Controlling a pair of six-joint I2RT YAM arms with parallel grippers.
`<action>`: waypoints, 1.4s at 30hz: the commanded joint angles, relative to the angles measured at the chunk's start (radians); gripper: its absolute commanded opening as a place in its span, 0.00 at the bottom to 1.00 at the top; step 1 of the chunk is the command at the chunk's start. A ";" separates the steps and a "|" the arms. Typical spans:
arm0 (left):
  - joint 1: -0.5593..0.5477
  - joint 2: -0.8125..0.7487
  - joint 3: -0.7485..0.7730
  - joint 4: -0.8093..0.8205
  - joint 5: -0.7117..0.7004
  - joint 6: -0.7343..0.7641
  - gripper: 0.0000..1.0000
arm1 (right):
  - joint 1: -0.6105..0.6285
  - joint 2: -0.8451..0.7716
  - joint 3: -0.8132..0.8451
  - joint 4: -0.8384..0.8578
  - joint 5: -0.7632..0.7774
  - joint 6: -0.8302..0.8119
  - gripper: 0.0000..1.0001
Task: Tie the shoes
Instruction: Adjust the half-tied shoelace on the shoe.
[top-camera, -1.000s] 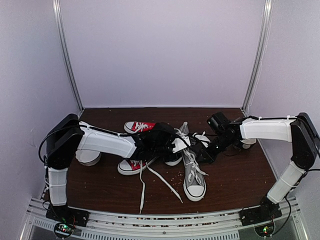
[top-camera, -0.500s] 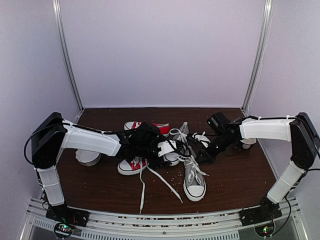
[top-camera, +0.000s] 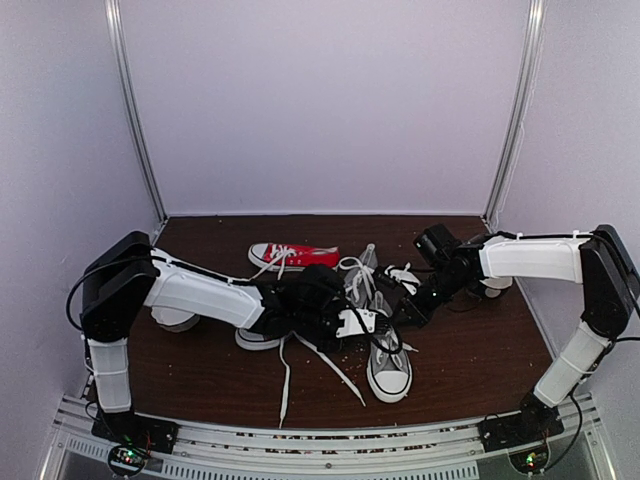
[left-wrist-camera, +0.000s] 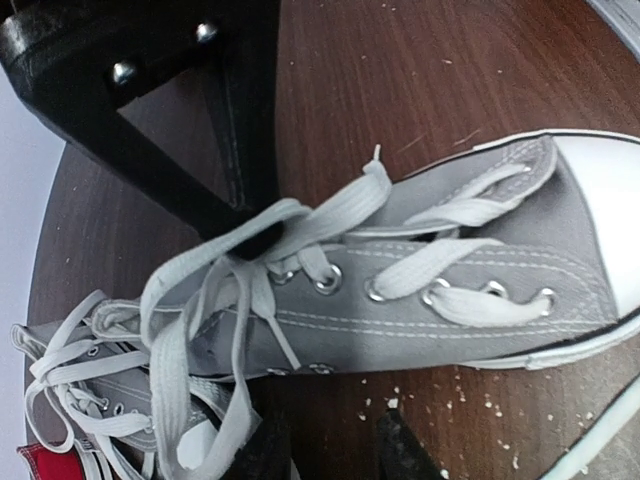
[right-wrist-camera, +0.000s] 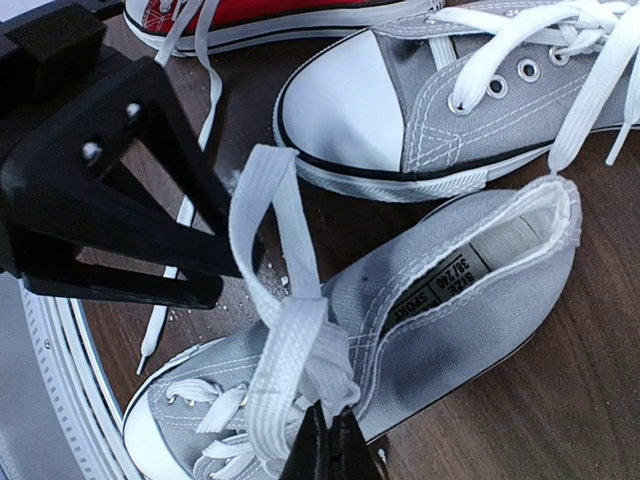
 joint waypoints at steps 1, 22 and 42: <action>0.009 0.056 0.084 0.032 -0.050 0.023 0.32 | 0.001 0.001 0.016 -0.003 -0.004 -0.011 0.00; 0.010 0.160 0.213 -0.056 -0.053 0.015 0.18 | 0.001 0.001 0.014 0.003 -0.011 -0.008 0.00; 0.010 0.089 0.090 0.029 -0.083 0.002 0.00 | -0.006 -0.070 0.019 -0.053 0.037 -0.005 0.11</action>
